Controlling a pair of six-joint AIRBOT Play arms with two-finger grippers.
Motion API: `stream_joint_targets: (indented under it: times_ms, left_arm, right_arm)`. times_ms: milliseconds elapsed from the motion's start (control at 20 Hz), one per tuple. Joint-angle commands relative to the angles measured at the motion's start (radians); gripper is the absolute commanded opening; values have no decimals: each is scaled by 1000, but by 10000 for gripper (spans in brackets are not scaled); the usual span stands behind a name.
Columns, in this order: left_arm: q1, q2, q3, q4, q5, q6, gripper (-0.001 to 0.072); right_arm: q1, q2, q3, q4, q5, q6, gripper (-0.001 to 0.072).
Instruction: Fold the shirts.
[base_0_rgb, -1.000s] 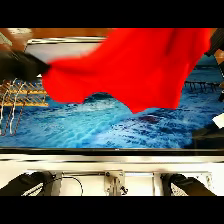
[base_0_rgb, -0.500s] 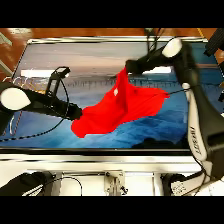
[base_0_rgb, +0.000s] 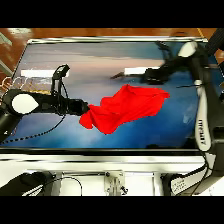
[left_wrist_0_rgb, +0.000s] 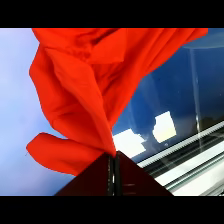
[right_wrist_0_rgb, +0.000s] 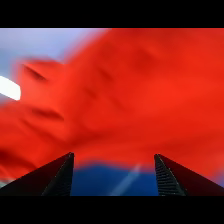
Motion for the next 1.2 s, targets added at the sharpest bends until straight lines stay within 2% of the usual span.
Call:
stream_joint_targets:
  times_ms: [0, 100, 200, 350, 650, 850, 1000, 1050, 1100, 1150]
  left_arm:
    - [-1, 3, -2, -3, 14, -3, 36]
    - [-1, 3, -2, -3, 15, -3, 36]
    - [0, 1, -3, 7, 23, -3, 36]
    - [0, 0, -3, 12, 55, -3, 36]
    - [0, 0, -3, 17, 60, -3, 36]
    - [0, 1, -2, 15, 59, -3, 36]
    - [0, 2, -2, 11, 59, -4, 36]
    - [0, 6, -2, 10, 59, -4, 36]
    - [0, 11, -2, 11, 60, -3, 36]
    - [1, 16, -1, 16, 60, -3, 36]
  right_arm:
    - [-214, 53, -122, -33, 213, 53, 614]
    - [-268, 118, -366, -31, 157, 55, 614]
    - [-259, 161, -591, -14, 10, 36, 615]
    - [-194, 169, -809, 130, -245, 16, 615]
    - [-10, 157, -859, 193, -565, 65, 614]
    - [48, 157, -859, 189, -689, 143, 613]
    - [71, 150, -859, 187, -715, 189, 594]
    - [79, 143, -859, 183, -703, 189, 426]
    - [85, 140, -859, 182, -694, 189, 206]
    - [89, 142, -859, 184, -682, 189, 65]
